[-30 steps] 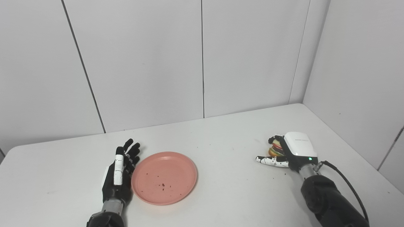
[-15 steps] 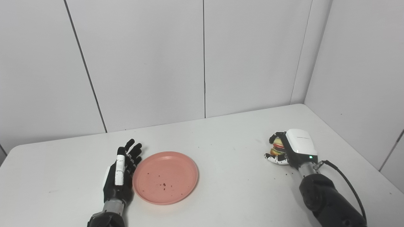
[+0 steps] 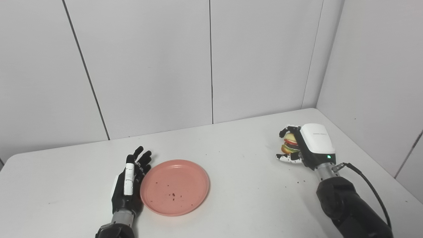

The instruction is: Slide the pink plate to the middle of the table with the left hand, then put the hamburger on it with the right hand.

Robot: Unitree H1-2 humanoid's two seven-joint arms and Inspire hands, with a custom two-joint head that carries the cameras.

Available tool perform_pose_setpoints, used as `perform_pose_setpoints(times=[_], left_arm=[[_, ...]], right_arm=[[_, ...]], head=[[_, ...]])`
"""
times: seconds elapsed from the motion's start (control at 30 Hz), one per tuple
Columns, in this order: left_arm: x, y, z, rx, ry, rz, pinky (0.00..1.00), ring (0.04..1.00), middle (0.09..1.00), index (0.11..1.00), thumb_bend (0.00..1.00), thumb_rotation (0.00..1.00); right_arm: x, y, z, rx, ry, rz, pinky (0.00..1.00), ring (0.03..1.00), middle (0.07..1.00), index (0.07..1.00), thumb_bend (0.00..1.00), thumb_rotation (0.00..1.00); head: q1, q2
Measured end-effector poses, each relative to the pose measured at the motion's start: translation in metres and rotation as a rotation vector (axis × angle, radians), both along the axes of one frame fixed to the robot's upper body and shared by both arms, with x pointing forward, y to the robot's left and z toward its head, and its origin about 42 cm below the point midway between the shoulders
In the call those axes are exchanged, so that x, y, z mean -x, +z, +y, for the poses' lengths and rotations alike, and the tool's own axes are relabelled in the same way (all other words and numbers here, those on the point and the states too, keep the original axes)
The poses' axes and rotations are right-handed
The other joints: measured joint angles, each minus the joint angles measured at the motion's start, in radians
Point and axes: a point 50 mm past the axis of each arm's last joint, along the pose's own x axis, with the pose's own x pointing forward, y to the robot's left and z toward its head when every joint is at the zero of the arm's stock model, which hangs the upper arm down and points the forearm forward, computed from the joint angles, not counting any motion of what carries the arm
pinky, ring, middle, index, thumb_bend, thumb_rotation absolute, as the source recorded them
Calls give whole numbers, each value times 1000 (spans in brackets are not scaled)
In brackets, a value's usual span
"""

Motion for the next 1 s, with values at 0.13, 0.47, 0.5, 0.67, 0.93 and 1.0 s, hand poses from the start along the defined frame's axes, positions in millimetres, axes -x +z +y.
perform_pose_setpoints(times=[0.13,0.47,0.5,0.67,0.93,1.0], left_arm=[[1,0,-8,8,10,2,932,910,849,841,941,825],[4,1,-26,12,20,8,951,904,837,841,962,823],[4,1,-28,6,18,7,967,904,834,843,960,822],[5,1,-33,6,15,7,971,901,828,840,948,829],[7,2,-42,21,8,10,1000,927,841,839,944,810],[7,2,-45,28,4,12,1000,932,841,839,938,811]], right_arm=[[4,24,22,11,94,-45,274,328,401,520,515,0],[11,55,81,-8,286,-119,291,355,430,523,519,0],[11,55,86,-7,310,-123,297,360,435,521,519,0],[8,52,106,-21,379,-125,283,342,420,520,517,0],[-8,32,131,-43,430,-78,308,378,431,517,518,3],[-9,27,139,-58,443,-68,307,379,435,513,519,3]], head=[[40,0],[138,-6],[156,-6],[181,-5],[245,-9],[255,-11]])
